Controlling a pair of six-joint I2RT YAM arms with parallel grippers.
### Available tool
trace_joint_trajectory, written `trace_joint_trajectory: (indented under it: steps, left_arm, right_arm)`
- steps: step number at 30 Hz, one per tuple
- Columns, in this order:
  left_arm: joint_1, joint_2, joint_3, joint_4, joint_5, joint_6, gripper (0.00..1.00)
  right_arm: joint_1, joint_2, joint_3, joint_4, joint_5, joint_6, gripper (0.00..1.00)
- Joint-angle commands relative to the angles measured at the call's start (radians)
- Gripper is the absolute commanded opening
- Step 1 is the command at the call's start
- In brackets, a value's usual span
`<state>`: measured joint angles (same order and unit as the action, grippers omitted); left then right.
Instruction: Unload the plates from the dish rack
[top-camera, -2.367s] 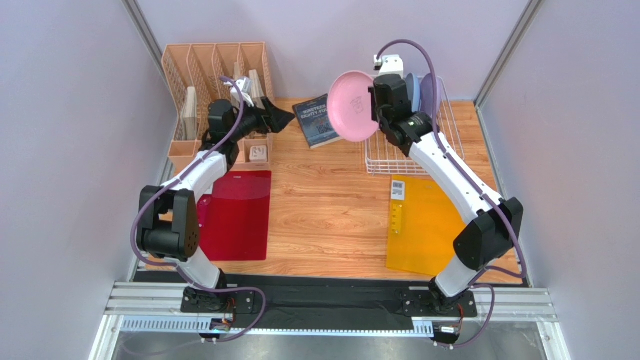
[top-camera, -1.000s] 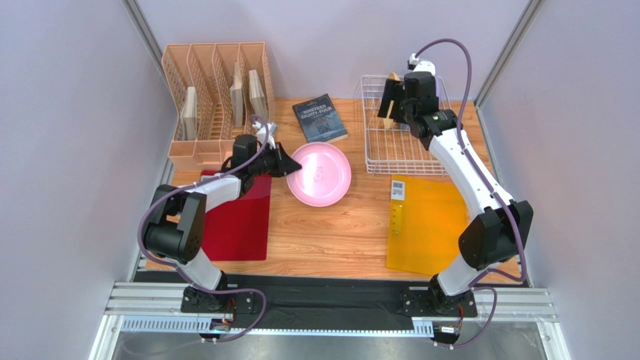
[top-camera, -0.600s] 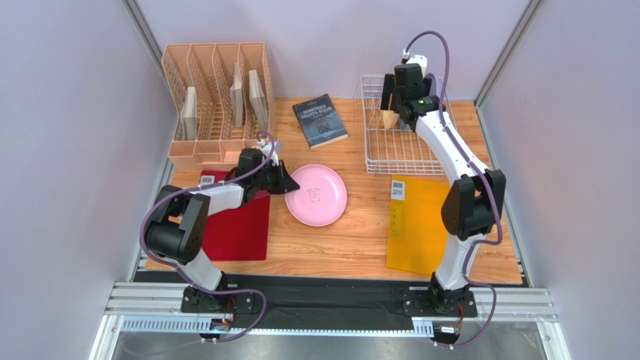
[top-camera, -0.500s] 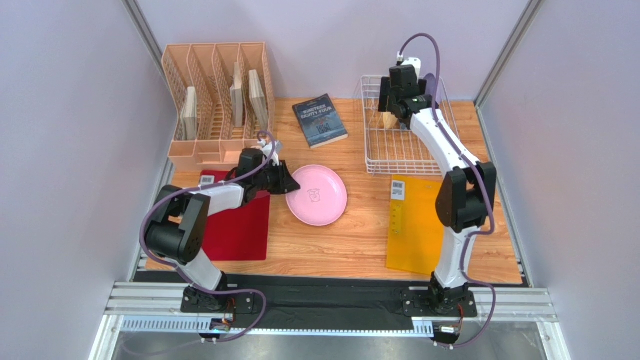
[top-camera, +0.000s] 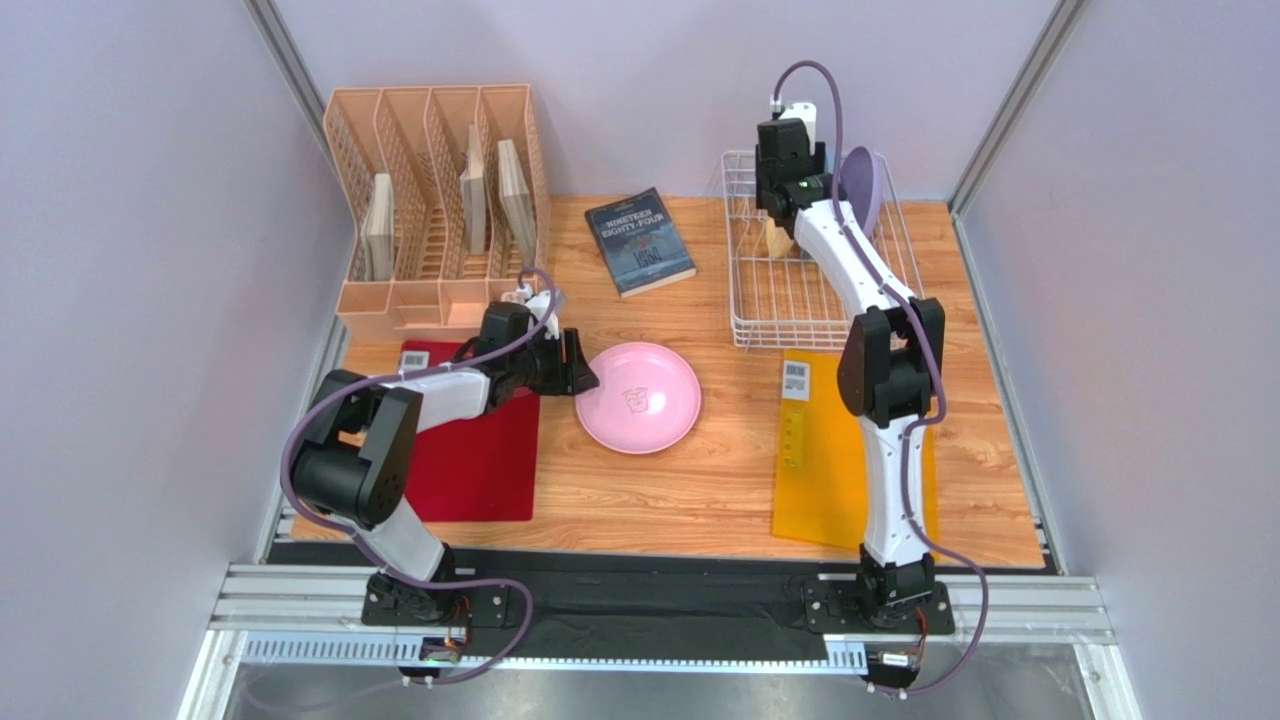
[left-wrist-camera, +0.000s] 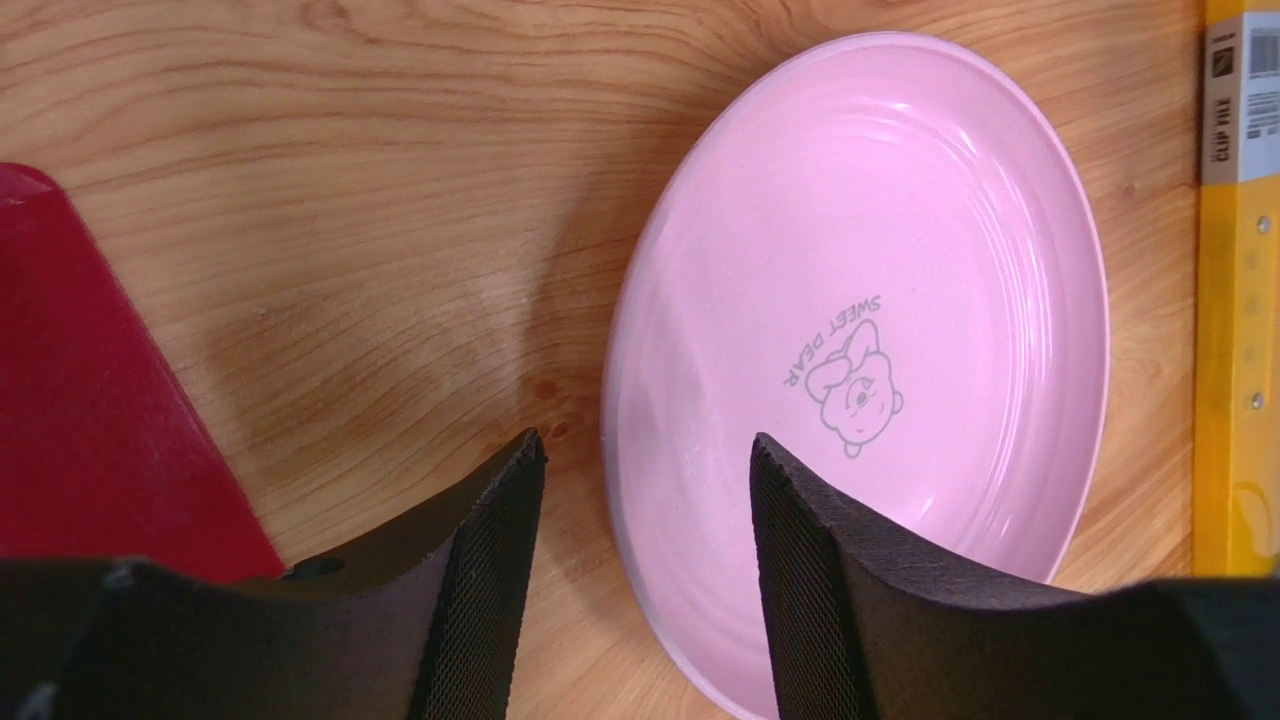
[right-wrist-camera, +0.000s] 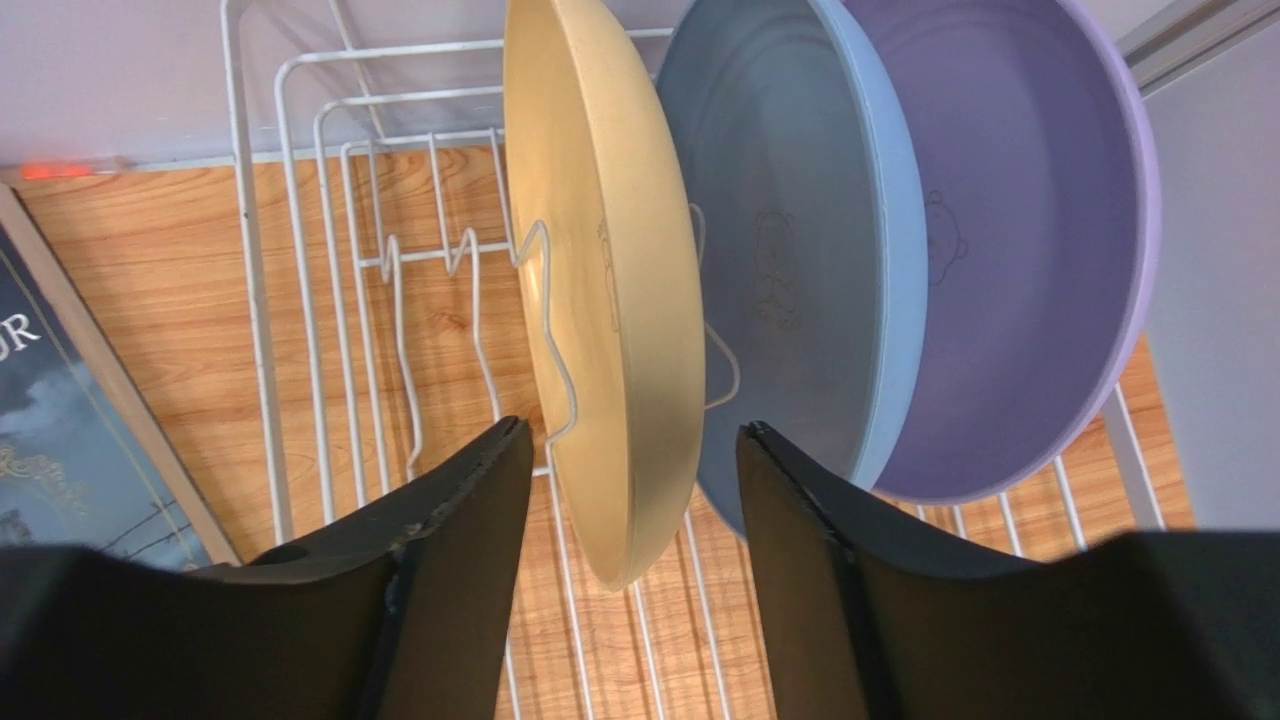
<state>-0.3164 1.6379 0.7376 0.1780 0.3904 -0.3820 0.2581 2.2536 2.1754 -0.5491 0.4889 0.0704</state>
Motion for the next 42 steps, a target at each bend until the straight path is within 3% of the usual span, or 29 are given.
trace_joint_trajectory:
  steps: [1,2,7,10,11,13,19,21,29,37,42]
  left_arm:
    - [-0.01,-0.053,-0.001,-0.025,-0.039,0.043,0.6]
    - [-0.01,-0.059,-0.001,-0.028,-0.044,0.045,0.6]
    - [-0.012,-0.125,0.016,-0.063,-0.07,0.057,0.63]
    - [-0.012,-0.159,0.032,-0.084,-0.084,0.068,0.63]
    - [-0.012,-0.165,0.042,-0.092,-0.085,0.072,0.64]
    - [-0.012,-0.179,0.055,-0.104,-0.088,0.078,0.67]
    - [-0.012,-0.205,0.1,-0.117,-0.093,0.089,0.87]
    - [-0.012,-0.211,0.109,-0.115,-0.096,0.084,0.99]
    - [-0.013,-0.233,0.146,-0.153,-0.14,0.1,1.0]
    - [-0.013,-0.256,0.143,-0.149,-0.176,0.083,1.0]
    - [-0.013,-0.254,0.163,-0.13,-0.147,0.068,1.0]
  right_arm:
    - [-0.002,0.023,0.057,0.005,0.06,-0.052,0.52]
    - [0.0,0.026,0.055,0.005,0.062,-0.061,0.48]
    - [0.004,0.038,0.055,0.006,0.071,-0.092,0.43]
    - [0.009,0.049,0.064,0.005,0.08,-0.106,0.28]
    - [0.01,0.052,0.064,0.006,0.085,-0.109,0.13]
    - [0.016,0.054,0.07,0.006,0.091,-0.119,0.01]
    - [0.066,0.015,0.047,0.067,0.207,-0.202,0.0]
    - [0.087,-0.012,0.037,0.113,0.253,-0.227,0.0]
    - [0.145,-0.101,-0.052,0.29,0.54,-0.366,0.0]
    - [0.176,-0.279,-0.201,0.316,0.537,-0.321,0.0]
    - [0.202,-0.402,-0.287,0.201,0.469,-0.218,0.0]
